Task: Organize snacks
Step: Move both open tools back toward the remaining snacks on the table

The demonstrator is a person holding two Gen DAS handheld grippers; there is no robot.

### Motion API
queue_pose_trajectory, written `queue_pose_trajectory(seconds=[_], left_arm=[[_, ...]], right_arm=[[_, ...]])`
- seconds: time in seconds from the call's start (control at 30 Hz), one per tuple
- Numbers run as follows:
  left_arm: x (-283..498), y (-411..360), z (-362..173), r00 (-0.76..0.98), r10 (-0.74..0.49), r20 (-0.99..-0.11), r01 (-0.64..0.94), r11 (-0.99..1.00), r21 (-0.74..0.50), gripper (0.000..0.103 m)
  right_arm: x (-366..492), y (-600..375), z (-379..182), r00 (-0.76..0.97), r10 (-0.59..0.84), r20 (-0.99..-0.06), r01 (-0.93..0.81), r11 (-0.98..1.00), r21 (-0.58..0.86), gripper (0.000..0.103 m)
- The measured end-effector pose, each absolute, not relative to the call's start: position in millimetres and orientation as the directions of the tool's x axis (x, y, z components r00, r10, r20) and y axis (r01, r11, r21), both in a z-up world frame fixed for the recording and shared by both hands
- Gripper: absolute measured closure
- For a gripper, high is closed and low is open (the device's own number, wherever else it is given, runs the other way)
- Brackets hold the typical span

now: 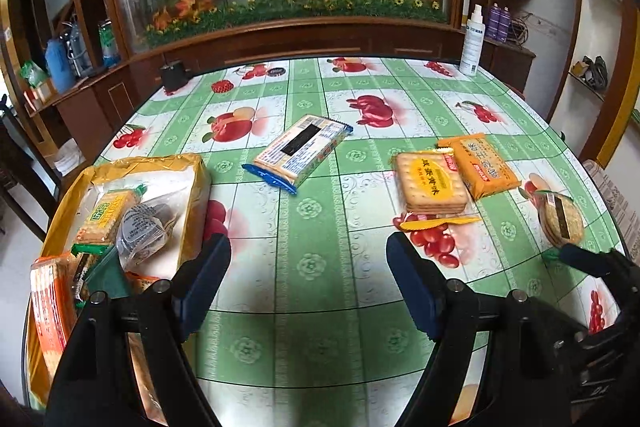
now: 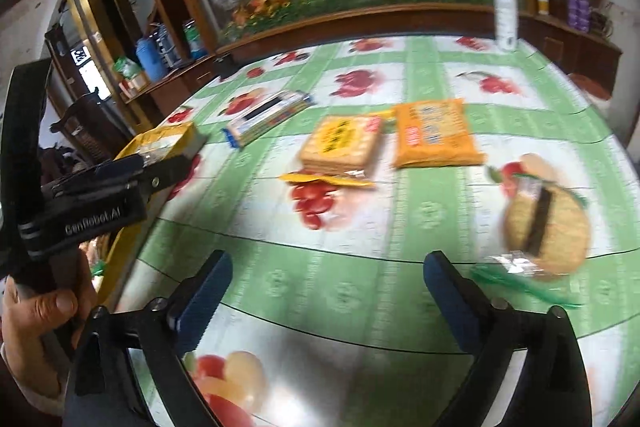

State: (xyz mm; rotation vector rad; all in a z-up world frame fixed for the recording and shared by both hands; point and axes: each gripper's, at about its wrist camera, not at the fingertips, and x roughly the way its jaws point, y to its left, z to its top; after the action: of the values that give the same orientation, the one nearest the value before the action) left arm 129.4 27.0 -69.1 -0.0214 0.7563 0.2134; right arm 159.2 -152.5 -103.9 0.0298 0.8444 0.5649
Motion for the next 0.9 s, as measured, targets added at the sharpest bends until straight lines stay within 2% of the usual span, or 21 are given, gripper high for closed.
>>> queue_pose_trajectory(seconds=[0.53, 0.9], left_arm=[[154, 1, -78, 0.683, 0.191, -0.705, -0.193, 0.978, 0.078, 0.023], [165, -4, -89, 0.659, 0.18, -0.73, -0.19, 0.979, 0.069, 0.023]], right_arm=[[178, -241, -107, 0.642, 0.272, -0.717, -0.225, 0.961, 0.163, 0.0], [212, -273, -129, 0.588, 0.238, -0.773, -0.088, 0.969, 0.231, 0.0]])
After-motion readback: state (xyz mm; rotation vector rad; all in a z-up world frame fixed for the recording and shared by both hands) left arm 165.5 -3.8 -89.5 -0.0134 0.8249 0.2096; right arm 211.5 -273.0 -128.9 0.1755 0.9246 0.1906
